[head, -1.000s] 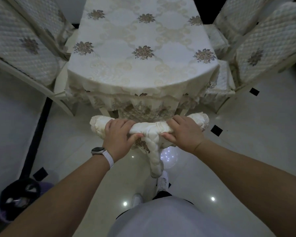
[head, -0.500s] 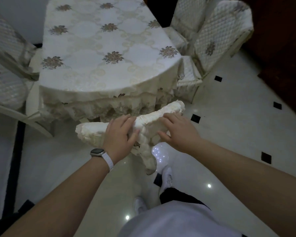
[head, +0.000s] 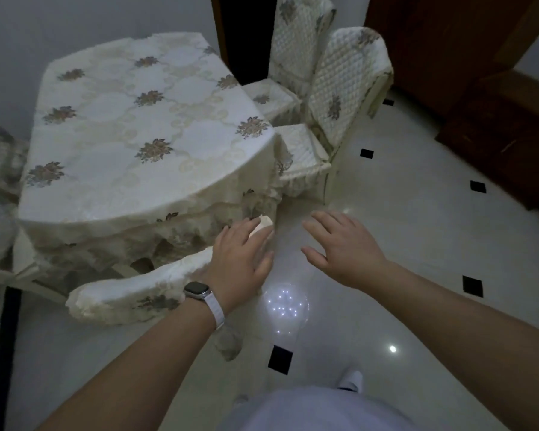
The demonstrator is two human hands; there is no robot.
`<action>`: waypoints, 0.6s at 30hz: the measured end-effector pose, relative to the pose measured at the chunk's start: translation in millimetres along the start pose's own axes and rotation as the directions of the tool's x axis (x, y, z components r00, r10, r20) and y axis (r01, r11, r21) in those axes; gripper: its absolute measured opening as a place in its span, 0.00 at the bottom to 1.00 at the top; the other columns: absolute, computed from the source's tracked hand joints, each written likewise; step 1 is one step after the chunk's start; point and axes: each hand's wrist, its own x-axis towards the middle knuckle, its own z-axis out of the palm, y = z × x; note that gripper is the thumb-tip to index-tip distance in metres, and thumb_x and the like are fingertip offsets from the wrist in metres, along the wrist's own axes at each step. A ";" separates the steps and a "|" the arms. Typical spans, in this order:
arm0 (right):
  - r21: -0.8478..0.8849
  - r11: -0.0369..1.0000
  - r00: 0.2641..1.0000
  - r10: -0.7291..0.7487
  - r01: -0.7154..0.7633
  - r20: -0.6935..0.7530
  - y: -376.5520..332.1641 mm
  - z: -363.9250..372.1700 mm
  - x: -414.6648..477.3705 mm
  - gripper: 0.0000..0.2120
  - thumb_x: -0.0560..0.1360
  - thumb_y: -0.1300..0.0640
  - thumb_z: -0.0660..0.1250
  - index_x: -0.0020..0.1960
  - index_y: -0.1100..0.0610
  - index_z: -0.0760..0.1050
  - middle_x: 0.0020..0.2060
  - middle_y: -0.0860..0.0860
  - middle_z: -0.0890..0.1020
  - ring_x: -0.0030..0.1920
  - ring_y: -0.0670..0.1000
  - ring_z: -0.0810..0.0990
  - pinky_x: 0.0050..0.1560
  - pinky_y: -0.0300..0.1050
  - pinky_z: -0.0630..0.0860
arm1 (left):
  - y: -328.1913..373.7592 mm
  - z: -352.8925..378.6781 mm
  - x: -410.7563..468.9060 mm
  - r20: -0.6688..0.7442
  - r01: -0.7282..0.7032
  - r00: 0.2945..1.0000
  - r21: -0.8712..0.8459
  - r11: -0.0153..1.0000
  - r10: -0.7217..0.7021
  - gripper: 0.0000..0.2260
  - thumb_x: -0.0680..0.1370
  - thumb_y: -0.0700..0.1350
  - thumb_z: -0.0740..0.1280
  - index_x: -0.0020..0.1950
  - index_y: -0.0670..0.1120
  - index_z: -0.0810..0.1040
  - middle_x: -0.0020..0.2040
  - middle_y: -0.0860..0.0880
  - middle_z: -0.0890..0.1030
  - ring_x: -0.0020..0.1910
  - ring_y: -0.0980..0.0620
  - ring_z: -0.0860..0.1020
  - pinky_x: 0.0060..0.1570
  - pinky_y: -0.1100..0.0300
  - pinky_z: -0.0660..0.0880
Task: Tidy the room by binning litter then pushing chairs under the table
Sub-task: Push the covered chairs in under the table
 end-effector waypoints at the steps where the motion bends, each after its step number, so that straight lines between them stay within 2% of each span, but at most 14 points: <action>1: 0.006 1.000 1.000 0.016 -0.016 -0.018 17.6 -3.4 -3.7 0.26 0.77 0.40 0.56 0.63 0.56 0.76 0.61 0.56 0.78 0.61 0.57 0.75 0.58 0.51 0.72 | 12.8 10.6 12.9 0.021 -0.028 0.999 0.003 1.000 0.028 0.19 0.76 0.52 0.64 0.64 0.47 0.79 0.65 0.46 0.77 0.65 0.43 0.74 0.63 0.40 0.69; 10: 0.009 0.992 0.988 0.124 -0.123 -0.093 179.2 -27.4 -51.7 0.25 0.77 0.41 0.57 0.63 0.57 0.76 0.61 0.57 0.78 0.60 0.59 0.77 0.59 0.54 0.73 | 134.5 97.5 118.4 0.123 -0.204 0.973 0.039 0.978 0.198 0.20 0.78 0.55 0.62 0.65 0.48 0.79 0.66 0.46 0.77 0.66 0.43 0.73 0.64 0.40 0.69; 14: -0.007 0.987 0.975 0.154 -0.158 -0.162 233.9 -37.9 -69.5 0.23 0.76 0.42 0.59 0.61 0.57 0.77 0.58 0.56 0.79 0.58 0.59 0.77 0.57 0.53 0.73 | 174.2 126.9 155.9 0.158 -0.267 0.954 0.058 0.962 0.255 0.19 0.78 0.55 0.62 0.65 0.49 0.78 0.67 0.46 0.77 0.67 0.43 0.72 0.64 0.40 0.68; 18: -0.021 0.982 0.966 0.180 -0.187 -0.185 276.5 -45.6 -79.2 0.23 0.76 0.42 0.59 0.61 0.58 0.78 0.59 0.57 0.79 0.59 0.59 0.77 0.58 0.53 0.73 | 202.6 151.2 189.2 0.181 -0.344 0.927 0.065 0.937 0.328 0.19 0.78 0.55 0.62 0.66 0.49 0.78 0.66 0.45 0.77 0.66 0.42 0.73 0.64 0.40 0.69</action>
